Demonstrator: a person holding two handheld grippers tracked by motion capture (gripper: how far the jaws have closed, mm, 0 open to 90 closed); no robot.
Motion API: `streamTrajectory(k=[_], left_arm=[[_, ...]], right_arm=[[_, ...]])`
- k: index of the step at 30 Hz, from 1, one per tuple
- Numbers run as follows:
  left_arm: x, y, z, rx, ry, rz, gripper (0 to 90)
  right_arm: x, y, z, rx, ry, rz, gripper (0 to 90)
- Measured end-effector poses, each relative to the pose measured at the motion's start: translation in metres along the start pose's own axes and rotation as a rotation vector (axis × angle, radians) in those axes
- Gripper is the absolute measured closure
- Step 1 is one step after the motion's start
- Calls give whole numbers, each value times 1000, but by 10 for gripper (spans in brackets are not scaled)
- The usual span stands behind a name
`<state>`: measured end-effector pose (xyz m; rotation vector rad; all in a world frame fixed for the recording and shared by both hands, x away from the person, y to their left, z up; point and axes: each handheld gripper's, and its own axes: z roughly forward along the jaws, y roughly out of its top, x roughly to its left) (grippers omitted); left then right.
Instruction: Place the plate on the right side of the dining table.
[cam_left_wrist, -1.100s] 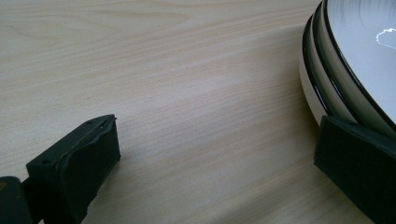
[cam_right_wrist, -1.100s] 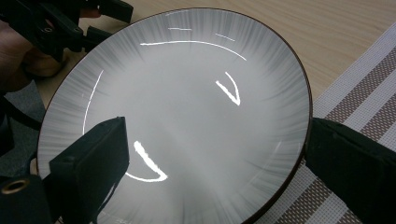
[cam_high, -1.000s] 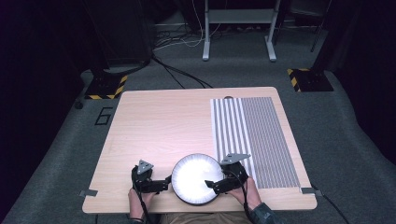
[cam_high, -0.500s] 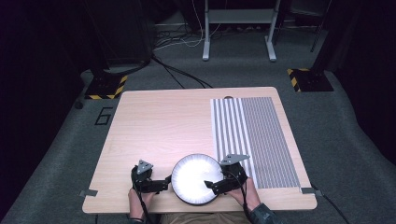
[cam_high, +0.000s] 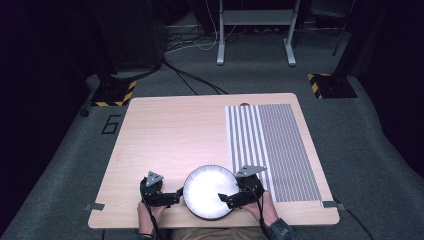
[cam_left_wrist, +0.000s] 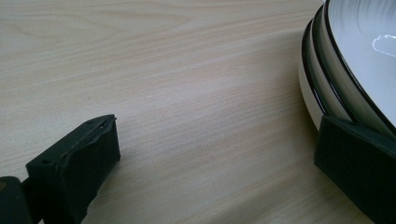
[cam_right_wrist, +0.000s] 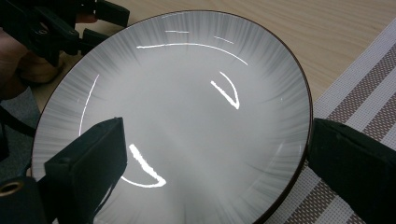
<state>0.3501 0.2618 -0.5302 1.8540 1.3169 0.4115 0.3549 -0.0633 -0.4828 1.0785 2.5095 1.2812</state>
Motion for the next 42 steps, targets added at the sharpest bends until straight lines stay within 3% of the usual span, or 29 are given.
streamTrajectory(k=[19, 24, 28, 42], left_arm=[[0, 0, 0, 7, 6, 0, 4], [0, 1, 1, 16, 5, -1, 12], [0, 1, 1, 15, 7, 0, 13], [1, 1, 1, 12, 4, -12, 6]], right_arm=[[4, 1, 4, 7, 8, -4, 48], [8, 2, 9, 15, -12, -24, 50], [6, 1, 11, 27, -11, 1, 52], [7, 2, 16, 21, -37, -18, 56]])
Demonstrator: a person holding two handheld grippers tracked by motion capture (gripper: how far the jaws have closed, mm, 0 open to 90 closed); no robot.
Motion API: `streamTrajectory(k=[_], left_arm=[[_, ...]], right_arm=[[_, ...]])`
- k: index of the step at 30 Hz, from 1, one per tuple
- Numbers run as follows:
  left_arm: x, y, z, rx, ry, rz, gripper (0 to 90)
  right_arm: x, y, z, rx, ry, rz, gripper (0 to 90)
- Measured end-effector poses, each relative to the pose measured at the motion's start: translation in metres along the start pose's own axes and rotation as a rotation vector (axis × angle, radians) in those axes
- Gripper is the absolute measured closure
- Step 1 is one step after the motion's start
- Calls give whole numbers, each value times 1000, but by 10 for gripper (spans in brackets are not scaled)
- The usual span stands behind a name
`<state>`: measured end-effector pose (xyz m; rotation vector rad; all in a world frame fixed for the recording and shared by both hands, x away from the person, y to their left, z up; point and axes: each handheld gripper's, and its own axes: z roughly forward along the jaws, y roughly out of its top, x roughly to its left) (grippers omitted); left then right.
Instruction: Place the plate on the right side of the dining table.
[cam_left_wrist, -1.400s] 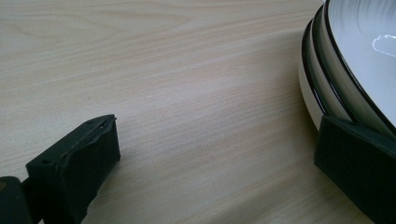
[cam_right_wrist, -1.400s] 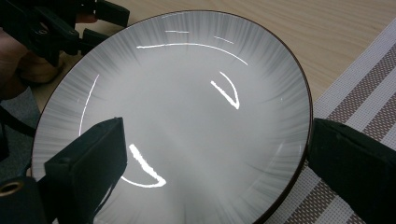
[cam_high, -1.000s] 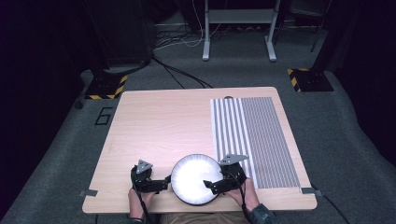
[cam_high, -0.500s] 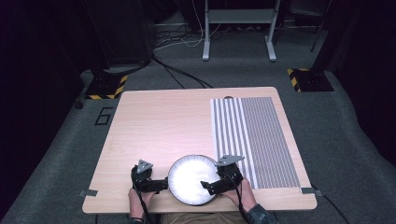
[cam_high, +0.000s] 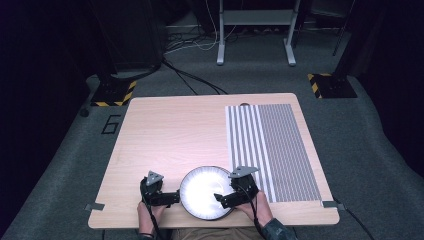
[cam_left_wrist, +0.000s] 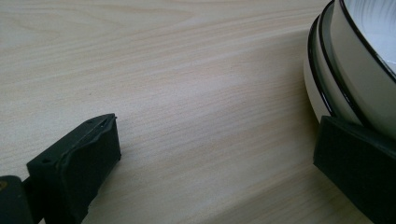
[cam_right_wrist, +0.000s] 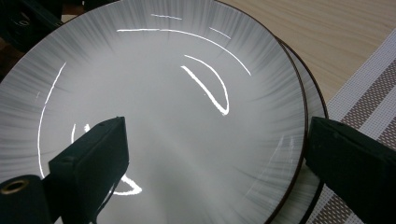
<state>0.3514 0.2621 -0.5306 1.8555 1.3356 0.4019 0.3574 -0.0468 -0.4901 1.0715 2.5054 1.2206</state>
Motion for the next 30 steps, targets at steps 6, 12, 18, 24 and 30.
streamTrajectory(k=[6, 12, 18, 24, 30], left_arm=[[5, -1, -2, -22, -21, -46, 6], [8, -2, -4, -31, -34, -67, 6], [14, -2, -8, -18, -10, -76, 2], [19, 0, -19, -28, 5, -94, 2], [17, 7, -31, -38, 16, -86, 2]], right_arm=[[3, 0, 4, 6, -7, 18, 70], [3, -3, 14, 24, 0, 29, 122], [3, -4, 17, 25, 11, 18, 128], [4, -5, 18, 18, 10, 21, 127], [5, -7, 18, 6, 6, 27, 129]])
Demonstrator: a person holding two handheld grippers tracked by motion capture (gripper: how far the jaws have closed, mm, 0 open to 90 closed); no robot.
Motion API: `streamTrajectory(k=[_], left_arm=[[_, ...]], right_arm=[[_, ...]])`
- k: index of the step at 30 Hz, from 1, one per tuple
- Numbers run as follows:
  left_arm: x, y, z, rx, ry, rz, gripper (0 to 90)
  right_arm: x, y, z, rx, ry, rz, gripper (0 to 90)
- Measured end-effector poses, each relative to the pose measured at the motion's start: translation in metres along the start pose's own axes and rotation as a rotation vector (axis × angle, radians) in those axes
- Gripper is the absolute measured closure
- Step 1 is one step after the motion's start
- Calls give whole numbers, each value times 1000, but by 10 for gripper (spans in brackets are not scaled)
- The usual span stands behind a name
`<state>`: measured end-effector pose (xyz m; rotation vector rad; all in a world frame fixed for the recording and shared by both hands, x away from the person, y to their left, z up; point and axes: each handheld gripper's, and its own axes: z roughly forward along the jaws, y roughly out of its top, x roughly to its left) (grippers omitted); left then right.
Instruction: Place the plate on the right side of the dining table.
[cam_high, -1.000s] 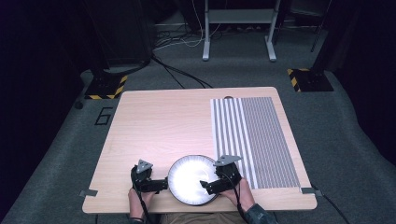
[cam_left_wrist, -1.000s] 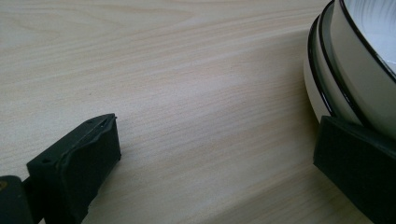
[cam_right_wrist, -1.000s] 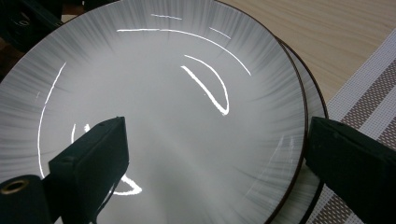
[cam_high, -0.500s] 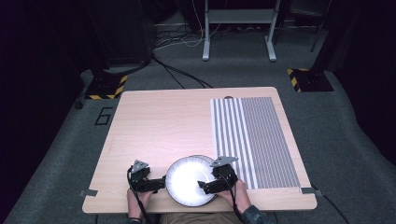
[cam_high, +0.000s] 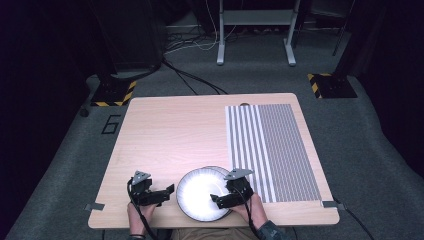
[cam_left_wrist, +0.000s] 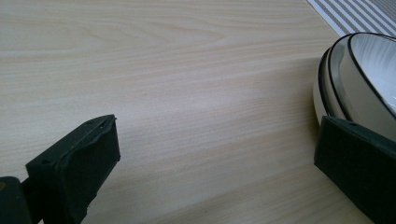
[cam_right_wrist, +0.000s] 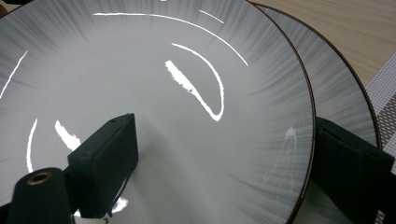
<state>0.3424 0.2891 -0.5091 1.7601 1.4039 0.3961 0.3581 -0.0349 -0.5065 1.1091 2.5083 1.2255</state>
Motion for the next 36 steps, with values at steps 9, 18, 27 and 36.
streamTrajectory(k=[9, 18, 27, 36], left_arm=[[-6, 10, -12, -25, 5, -1, 2], [-20, 12, -14, -32, -6, 8, 2], [-32, 14, -11, -10, -48, 24, 16], [-46, 7, 2, 48, -88, 37, 274]], right_arm=[[0, -1, 0, -10, 3, -2, 131], [0, -1, 0, -12, 3, -2, 132], [-1, -2, 0, -17, 0, 1, 147], [-2, -3, -1, -37, -16, 16, 210]])
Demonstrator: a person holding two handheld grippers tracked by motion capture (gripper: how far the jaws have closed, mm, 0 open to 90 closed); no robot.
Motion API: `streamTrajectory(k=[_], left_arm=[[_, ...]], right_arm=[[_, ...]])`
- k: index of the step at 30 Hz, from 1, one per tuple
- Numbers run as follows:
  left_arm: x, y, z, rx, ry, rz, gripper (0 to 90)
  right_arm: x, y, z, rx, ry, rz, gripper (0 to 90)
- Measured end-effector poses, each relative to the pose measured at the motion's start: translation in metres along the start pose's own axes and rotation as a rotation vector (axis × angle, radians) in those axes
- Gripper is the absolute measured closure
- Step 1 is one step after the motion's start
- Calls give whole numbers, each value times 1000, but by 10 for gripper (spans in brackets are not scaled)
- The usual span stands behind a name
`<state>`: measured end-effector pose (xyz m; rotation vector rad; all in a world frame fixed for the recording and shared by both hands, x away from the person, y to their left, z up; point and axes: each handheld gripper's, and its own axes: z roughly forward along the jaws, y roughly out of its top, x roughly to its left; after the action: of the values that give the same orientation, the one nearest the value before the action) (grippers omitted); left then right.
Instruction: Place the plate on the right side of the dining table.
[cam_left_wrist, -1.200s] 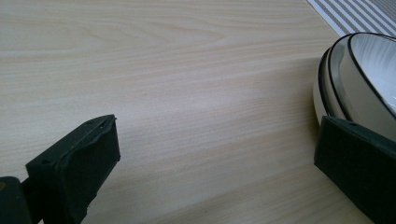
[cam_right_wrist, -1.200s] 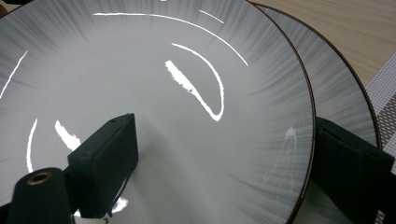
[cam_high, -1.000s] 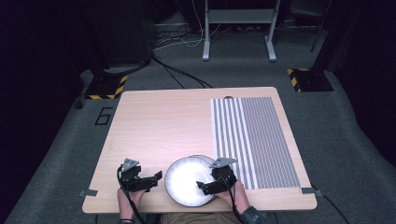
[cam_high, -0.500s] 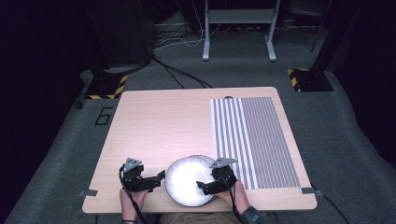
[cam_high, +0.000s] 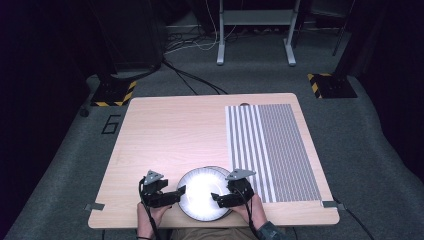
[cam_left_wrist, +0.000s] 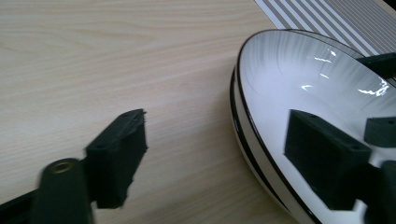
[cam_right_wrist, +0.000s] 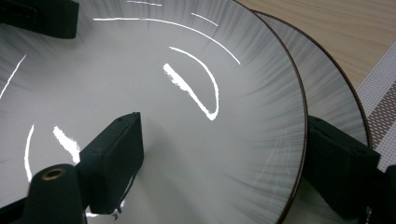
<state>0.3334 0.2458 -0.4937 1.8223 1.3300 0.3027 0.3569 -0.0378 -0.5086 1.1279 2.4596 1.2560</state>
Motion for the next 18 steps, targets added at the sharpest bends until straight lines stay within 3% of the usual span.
streamTrajectory(k=[4, 10, 11, 13, 18], left_arm=[[-1, -2, 3, 16, -55, -1, 340], [-6, -2, 5, 19, -65, -3, 474], [-8, -2, 5, 19, -65, -7, 501], [-11, -1, 5, 24, -64, -10, 538], [-16, 0, 6, 29, -68, 0, 600]], right_arm=[[-4, -2, -2, -19, -4, 11, 297], [-7, -3, -4, -28, -13, 25, 378], [-9, -3, -5, -34, -22, 37, 460], [-12, -4, -6, -41, -29, 50, 528], [-17, -4, -7, -44, -17, 61, 589]])
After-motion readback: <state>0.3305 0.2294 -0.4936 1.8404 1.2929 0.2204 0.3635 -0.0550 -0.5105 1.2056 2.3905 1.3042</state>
